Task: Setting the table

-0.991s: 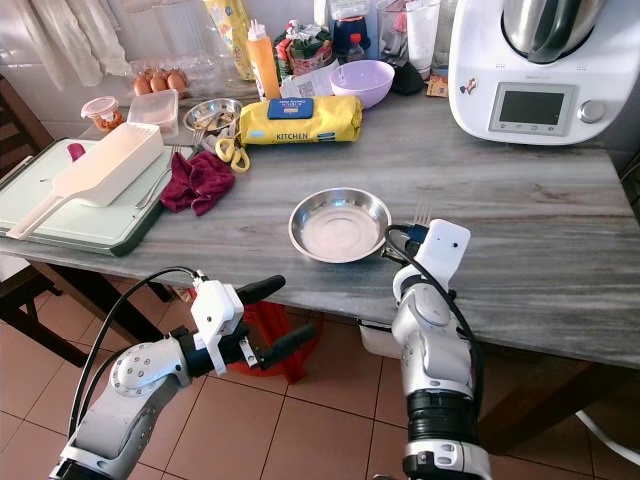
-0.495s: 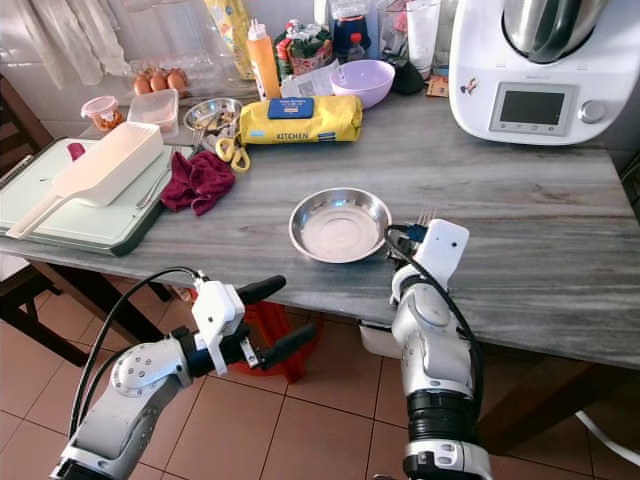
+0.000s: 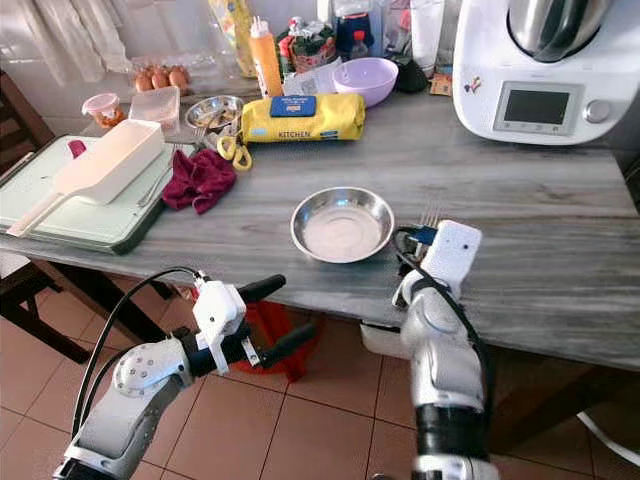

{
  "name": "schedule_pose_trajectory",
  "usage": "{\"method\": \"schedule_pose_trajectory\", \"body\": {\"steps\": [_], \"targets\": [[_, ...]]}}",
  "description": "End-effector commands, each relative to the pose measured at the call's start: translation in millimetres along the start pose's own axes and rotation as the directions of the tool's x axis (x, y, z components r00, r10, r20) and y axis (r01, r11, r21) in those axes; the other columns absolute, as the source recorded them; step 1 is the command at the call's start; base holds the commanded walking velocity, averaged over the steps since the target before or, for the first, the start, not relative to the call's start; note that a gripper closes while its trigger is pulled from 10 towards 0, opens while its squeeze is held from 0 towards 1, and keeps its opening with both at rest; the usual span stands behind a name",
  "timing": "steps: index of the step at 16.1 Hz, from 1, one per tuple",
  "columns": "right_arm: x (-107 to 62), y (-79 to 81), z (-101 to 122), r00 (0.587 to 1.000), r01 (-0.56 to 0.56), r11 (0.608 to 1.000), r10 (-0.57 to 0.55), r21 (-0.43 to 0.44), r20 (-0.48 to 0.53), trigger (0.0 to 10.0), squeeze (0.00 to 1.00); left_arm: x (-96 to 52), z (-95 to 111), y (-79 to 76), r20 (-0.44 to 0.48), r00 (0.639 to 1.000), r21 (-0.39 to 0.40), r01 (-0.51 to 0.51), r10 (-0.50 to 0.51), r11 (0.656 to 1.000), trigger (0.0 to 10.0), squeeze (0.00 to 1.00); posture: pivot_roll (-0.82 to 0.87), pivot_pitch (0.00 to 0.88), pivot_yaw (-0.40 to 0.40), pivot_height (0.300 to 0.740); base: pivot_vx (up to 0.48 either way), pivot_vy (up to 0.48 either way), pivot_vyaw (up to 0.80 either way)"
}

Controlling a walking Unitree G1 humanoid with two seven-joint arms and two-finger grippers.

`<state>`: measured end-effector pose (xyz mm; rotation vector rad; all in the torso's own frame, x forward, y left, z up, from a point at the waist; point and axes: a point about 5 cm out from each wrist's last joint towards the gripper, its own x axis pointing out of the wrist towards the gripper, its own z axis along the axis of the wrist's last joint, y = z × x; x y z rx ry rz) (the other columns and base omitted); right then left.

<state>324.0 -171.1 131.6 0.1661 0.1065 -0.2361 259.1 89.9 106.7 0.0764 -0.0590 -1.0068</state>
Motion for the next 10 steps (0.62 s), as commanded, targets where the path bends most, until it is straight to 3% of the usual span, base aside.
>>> {"method": "schedule_pose_trajectory", "body": {"steps": [1,2,4,5,8,10], "targets": [[-4.2,7.6,6.5,0.999,-0.031,0.999,0.032,-0.022,0.042,10.0,1.0,-1.8,-1.4,2.2,-0.011,1.0,0.011,-0.003,0.003,1.0,10.0,0.0,-0.1,0.08,0.112,0.74,0.0,0.0,0.0],[-6.8,8.8,10.3,0.996,-0.04,0.998,0.043,-0.046,0.075,10.0,1.0,-1.5,-1.7,2.4,-0.011,1.0,0.011,-0.006,0.006,1.0,10.0,0.0,-0.1,0.078,0.112,0.74,0.0,0.0,0.0],[-19.1,14.6,30.5,0.964,-0.066,0.98,0.111,-0.189,0.241,10.0,1.0,0.0,-1.1,4.4,0.003,1.0,0.006,-0.031,0.031,0.999,10.0,0.0,-0.1,0.074,0.111,0.74,0.0,0.0,0.0],[-24.2,16.2,35.8,0.952,-0.069,0.971,0.133,-0.229,0.275,10.0,1.0,1.3,0.8,7.4,0.015,0.998,-0.004,-0.057,0.057,0.998,10.0,0.0,-0.1,0.075,0.112,0.74,0.0,0.0,0.0],[-36.8,16.6,37.5,0.938,-0.09,0.953,0.179,-0.289,0.297,10.0,1.0,1.0,6.0,13.9,0.042,0.991,-0.042,-0.126,0.128,0.991,10.0,0.0,-0.1,0.076,0.111,0.74,0.0,0.0,0.0],[-46.9,10.8,32.9,0.937,-0.091,0.948,0.186,-0.305,0.296,10.0,1.0,-0.2,7.1,21.6,0.05,0.968,-0.065,-0.244,0.248,0.967,10.0,0.0,-0.1,0.077,0.111,0.74,0.0,0.0,0.0]]}}
